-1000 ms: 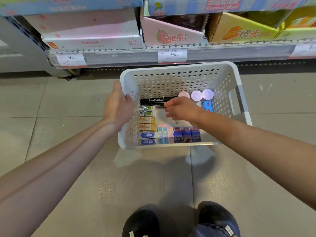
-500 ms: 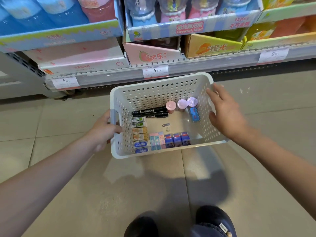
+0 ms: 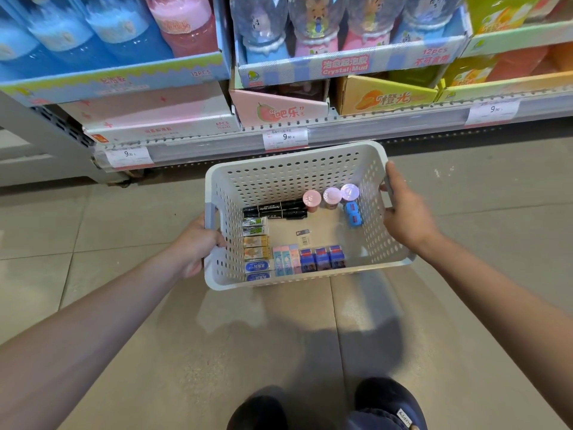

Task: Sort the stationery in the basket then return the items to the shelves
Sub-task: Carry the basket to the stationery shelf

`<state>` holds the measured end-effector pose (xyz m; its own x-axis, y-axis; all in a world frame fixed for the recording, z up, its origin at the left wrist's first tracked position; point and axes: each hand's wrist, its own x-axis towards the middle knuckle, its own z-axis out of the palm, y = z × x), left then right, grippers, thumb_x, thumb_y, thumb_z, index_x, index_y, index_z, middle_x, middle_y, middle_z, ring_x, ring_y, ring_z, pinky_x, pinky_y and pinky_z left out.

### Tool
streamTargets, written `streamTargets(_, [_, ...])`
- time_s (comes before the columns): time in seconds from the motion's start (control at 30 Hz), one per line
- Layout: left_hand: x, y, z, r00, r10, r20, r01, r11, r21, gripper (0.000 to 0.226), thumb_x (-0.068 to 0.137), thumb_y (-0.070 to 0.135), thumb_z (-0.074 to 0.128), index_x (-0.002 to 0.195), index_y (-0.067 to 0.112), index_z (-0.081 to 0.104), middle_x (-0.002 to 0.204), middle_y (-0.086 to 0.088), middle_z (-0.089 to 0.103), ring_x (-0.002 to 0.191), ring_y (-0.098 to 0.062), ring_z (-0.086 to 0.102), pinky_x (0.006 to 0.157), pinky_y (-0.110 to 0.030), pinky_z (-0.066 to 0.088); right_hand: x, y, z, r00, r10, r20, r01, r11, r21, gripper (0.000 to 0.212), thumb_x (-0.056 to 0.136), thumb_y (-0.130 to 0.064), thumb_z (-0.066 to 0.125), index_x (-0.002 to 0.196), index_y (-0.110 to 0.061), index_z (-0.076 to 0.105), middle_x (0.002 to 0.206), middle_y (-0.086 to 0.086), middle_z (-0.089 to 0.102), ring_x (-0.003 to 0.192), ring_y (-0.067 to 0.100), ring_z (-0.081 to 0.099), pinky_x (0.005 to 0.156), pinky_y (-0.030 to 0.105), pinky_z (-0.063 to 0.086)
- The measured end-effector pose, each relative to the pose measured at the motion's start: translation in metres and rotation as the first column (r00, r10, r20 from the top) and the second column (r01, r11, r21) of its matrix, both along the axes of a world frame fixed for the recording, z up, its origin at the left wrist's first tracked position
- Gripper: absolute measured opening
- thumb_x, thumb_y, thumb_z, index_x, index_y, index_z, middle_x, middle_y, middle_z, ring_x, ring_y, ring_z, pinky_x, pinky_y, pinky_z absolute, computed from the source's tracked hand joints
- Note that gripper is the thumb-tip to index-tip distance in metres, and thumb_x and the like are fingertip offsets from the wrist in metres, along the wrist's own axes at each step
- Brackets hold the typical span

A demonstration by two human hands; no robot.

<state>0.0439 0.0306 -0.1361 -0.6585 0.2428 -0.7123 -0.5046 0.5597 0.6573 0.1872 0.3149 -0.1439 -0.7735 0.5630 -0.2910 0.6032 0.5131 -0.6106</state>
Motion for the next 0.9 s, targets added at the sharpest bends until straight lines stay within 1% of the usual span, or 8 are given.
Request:
streamTargets(0.2, [-0.011, -0.002, 0.025, 0.992, -0.094, -0.086, 0.088, 0.994, -0.069, 0.055, 0.086, -0.014, 0.046, 0.119, 0.030, 0.043, 0.113, -0.012, 0.058, 0.106, -0.035, 0.055, 0.089, -0.043, 0.046, -0.003, 0.001, 0.020, 1.000, 0.016, 0.012, -0.016, 1.000, 0.010, 0.084, 0.087, 0.002, 0.051, 0.152, -0.024, 0.004, 0.142, 0.006, 0.048, 0.109, 0.033, 0.060, 0.087, 0.035, 0.046])
streamTargets(0.3, [-0.022, -0.005, 0.048, 0.984, -0.143, -0.103, 0.132, 0.985, -0.109, 0.056, 0.084, -0.015, 0.046, 0.120, 0.028, 0.046, 0.118, -0.016, 0.059, 0.107, -0.036, 0.055, 0.088, -0.042, 0.046, -0.003, -0.001, 0.043, 1.000, 0.010, -0.028, -0.010, 1.000, 0.011, 0.083, 0.087, 0.006, 0.049, 0.151, -0.023, 0.007, 0.141, 0.010, 0.048, 0.117, 0.035, 0.054, 0.089, 0.036, 0.045])
streamTargets(0.43, [-0.033, -0.009, 0.093, 0.976, -0.196, -0.094, 0.182, 0.973, -0.142, 0.059, 0.085, -0.012, 0.048, 0.130, 0.027, 0.046, 0.118, -0.015, 0.059, 0.107, -0.037, 0.055, 0.086, -0.041, 0.045, -0.003, -0.003, 0.084, 0.999, 0.002, -0.051, -0.003, 1.000, -0.003, 0.082, 0.085, 0.007, 0.048, 0.152, -0.024, 0.011, 0.134, 0.013, 0.054, 0.112, 0.037, 0.055, 0.084, 0.036, 0.045])
streamTargets(0.53, [-0.041, -0.013, 0.134, 0.968, -0.232, -0.093, 0.214, 0.963, -0.164, 0.060, 0.083, -0.009, 0.052, 0.132, 0.026, 0.047, 0.119, -0.015, 0.061, 0.108, -0.038, 0.056, 0.090, -0.044, 0.046, -0.001, -0.006, 0.122, 0.997, -0.012, -0.082, 0.011, 1.000, -0.008, 0.080, 0.083, 0.008, 0.047, 0.151, -0.021, 0.014, 0.131, 0.016, 0.056, 0.111, 0.040, 0.055, 0.078, 0.032, 0.041])
streamTargets(0.6, [-0.043, -0.014, 0.165, 0.964, -0.250, -0.090, 0.233, 0.958, -0.169, 0.058, 0.077, -0.004, 0.058, 0.127, 0.025, 0.050, 0.120, -0.016, 0.062, 0.111, -0.040, 0.056, 0.097, -0.051, 0.044, 0.003, -0.010, 0.154, 0.994, -0.032, -0.104, 0.031, 0.999, -0.011, 0.079, 0.083, 0.008, 0.046, 0.151, -0.020, 0.017, 0.132, 0.017, 0.055, 0.115, 0.039, 0.053, 0.081, 0.032, 0.041])
streamTargets(0.7, [-0.039, -0.014, 0.209, 0.967, -0.237, -0.090, 0.223, 0.964, -0.145, 0.056, 0.075, -0.004, 0.057, 0.123, 0.025, 0.051, 0.119, -0.018, 0.063, 0.112, -0.042, 0.056, 0.088, -0.045, 0.041, 0.010, -0.015, 0.204, 0.988, -0.053, -0.144, 0.048, 0.998, -0.035, 0.076, 0.083, 0.010, 0.045, 0.150, -0.019, 0.020, 0.134, 0.015, 0.053, 0.121, 0.035, 0.050, 0.087, 0.029, 0.038])
streamTargets(0.8, [-0.034, -0.015, 0.256, 0.971, -0.221, -0.090, 0.210, 0.970, -0.120, 0.058, 0.069, -0.003, 0.059, 0.121, 0.024, 0.055, 0.120, -0.022, 0.062, 0.113, -0.044, 0.056, 0.084, -0.043, 0.038, 0.017, -0.019, 0.253, 0.984, -0.056, -0.170, 0.049, 0.998, -0.047, 0.077, 0.082, 0.010, 0.047, 0.149, -0.019, 0.022, 0.129, 0.015, 0.057, 0.118, 0.033, 0.052, 0.084, 0.027, 0.038])
streamTargets(0.9, [-0.026, -0.019, 0.307, 0.972, -0.214, -0.095, 0.206, 0.975, -0.087, 0.066, 0.054, 0.005, 0.057, 0.118, 0.023, 0.057, 0.119, -0.023, 0.062, 0.110, -0.042, 0.056, 0.083, -0.043, 0.038, 0.023, -0.022, 0.300, 0.989, -0.049, -0.136, 0.046, 0.999, -0.024, 0.079, 0.082, 0.008, 0.049, 0.150, -0.019, 0.020, 0.129, 0.019, 0.057, 0.117, 0.037, 0.053, 0.092, 0.035, 0.042])
